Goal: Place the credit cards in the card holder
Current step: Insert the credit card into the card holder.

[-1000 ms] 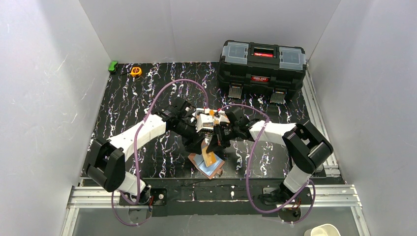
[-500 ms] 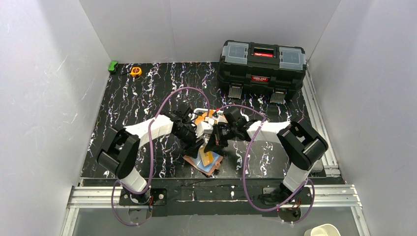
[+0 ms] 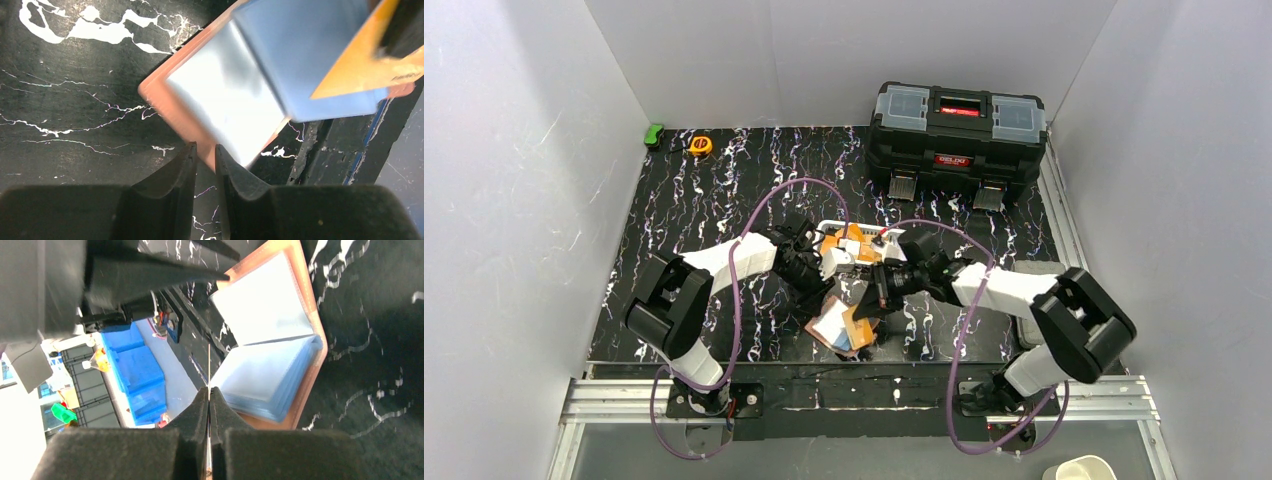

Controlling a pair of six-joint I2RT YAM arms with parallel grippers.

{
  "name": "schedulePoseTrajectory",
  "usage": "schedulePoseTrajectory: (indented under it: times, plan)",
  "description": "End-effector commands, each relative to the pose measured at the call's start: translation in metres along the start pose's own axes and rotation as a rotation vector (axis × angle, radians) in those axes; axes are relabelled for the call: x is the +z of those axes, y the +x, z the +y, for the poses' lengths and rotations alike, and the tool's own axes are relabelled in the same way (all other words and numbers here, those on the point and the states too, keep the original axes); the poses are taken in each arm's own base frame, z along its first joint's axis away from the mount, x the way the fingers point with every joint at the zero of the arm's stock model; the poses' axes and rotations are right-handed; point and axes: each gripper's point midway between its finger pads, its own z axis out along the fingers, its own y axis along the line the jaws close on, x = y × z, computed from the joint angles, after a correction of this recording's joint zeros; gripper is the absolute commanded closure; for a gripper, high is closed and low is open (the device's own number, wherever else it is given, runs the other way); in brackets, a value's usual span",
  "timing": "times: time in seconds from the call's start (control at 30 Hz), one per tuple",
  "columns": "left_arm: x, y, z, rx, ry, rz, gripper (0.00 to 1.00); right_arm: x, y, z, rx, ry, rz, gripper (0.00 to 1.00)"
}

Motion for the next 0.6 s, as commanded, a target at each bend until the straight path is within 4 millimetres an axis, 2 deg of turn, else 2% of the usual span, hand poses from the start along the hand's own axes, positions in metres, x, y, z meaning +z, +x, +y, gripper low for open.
schedulePoseTrajectory:
  times: [0.0, 0.1, 0.23, 0.4, 0.57]
  plan:
    - [-0.008, -0.005, -0.011, -0.001, 0.032, -0.028, 0.81, -0.014, 0.026, -0.009, 0.021, 0.031, 0.014, 0.99]
    - [-0.008, -0.006, -0.012, -0.001, 0.031, -0.032, 0.83, -0.02, 0.039, -0.019, 0.046, 0.057, 0.025, 0.99]
    - [-0.011, -0.012, -0.014, -0.011, 0.037, -0.049, 0.84, -0.025, 0.048, -0.026, 0.06, 0.076, 0.018, 0.99]
    - [-0.024, -0.032, -0.019, -0.024, 0.049, -0.084, 0.84, -0.021, 0.046, -0.027, 0.065, 0.073, 0.025, 0.99]
    - [-0.05, -0.063, -0.035, 0.012, 0.097, -0.155, 0.82, -0.016, 0.04, -0.028, 0.056, 0.076, 0.032, 0.99]
